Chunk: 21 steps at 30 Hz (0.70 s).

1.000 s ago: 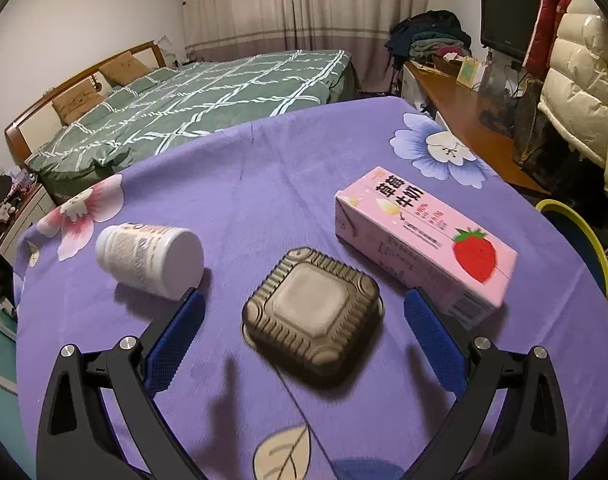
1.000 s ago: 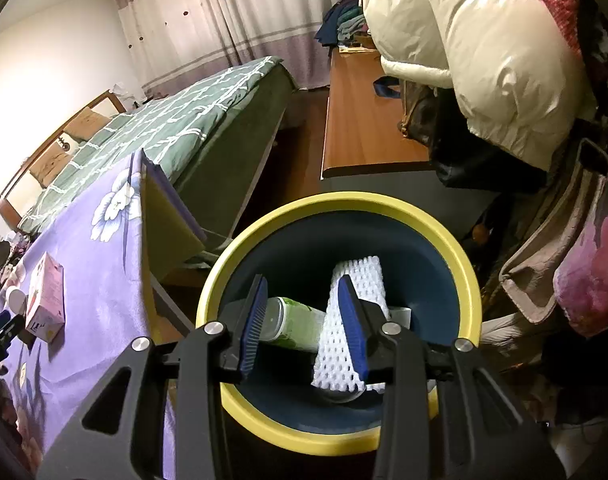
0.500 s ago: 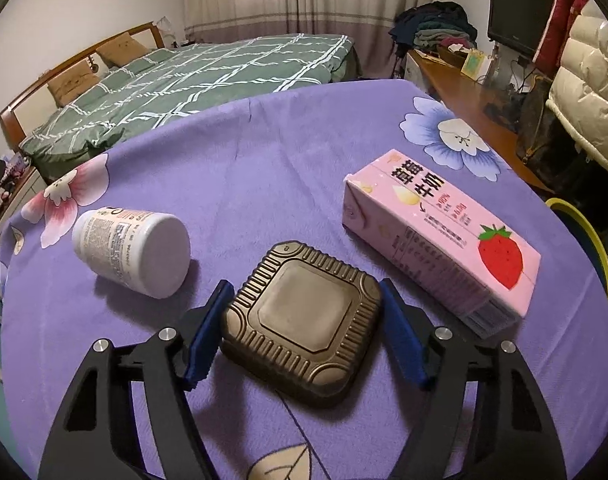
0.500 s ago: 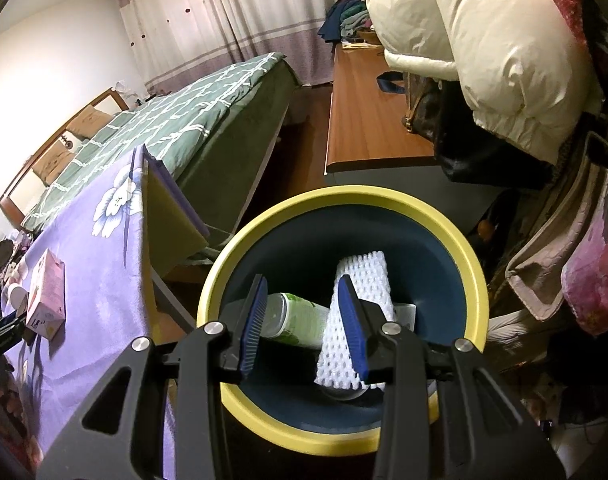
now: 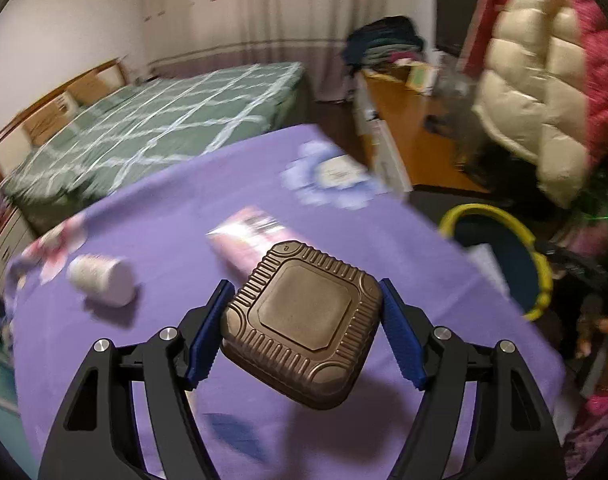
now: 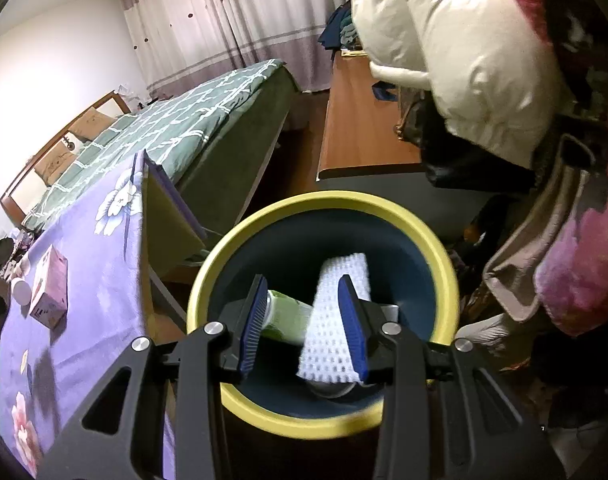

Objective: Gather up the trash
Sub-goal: 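Carry the brown container over the bin and release it with the left gripper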

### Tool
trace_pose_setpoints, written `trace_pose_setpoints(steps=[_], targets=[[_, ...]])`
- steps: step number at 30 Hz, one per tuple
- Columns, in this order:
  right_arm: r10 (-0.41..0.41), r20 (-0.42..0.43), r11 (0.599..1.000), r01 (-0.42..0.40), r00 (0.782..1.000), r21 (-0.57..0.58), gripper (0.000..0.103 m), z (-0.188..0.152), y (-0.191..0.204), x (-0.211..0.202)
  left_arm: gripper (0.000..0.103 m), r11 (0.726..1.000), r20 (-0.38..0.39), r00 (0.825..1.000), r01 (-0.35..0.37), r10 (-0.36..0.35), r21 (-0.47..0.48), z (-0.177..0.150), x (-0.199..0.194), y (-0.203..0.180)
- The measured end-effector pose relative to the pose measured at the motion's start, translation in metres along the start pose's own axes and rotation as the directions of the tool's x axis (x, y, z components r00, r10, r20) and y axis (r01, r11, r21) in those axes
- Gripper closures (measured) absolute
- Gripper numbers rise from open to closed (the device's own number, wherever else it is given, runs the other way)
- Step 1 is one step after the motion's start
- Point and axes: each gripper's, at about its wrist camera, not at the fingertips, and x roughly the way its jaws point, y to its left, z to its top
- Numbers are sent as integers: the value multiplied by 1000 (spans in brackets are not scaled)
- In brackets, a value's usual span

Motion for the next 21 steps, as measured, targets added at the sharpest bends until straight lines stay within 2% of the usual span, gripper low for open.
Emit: trace_pose_setpoints(steps=[4, 8, 10, 16, 21], targets=[[-15, 24, 1000, 15, 1000, -1, 68, -2, -16, -15, 31, 994, 7, 997, 76, -77, 82, 15, 7, -61], [-48, 55, 999, 48, 997, 3, 66, -4, -35, -33, 31, 976, -26, 988, 155, -153, 155, 25, 26, -124], [-65, 71, 998, 65, 995, 11, 63, -5, -46, -42, 31, 965, -42, 983, 181, -177, 188, 27, 38, -152], [-105, 100, 994, 102, 990, 26, 62, -10, -70, -57, 31, 929, -96, 968, 251, -233, 273, 33, 76, -230], [-122, 102, 992, 118, 987, 44, 61, -12, -81, -58, 30, 907, -140, 957, 287, -255, 307, 37, 106, -269]])
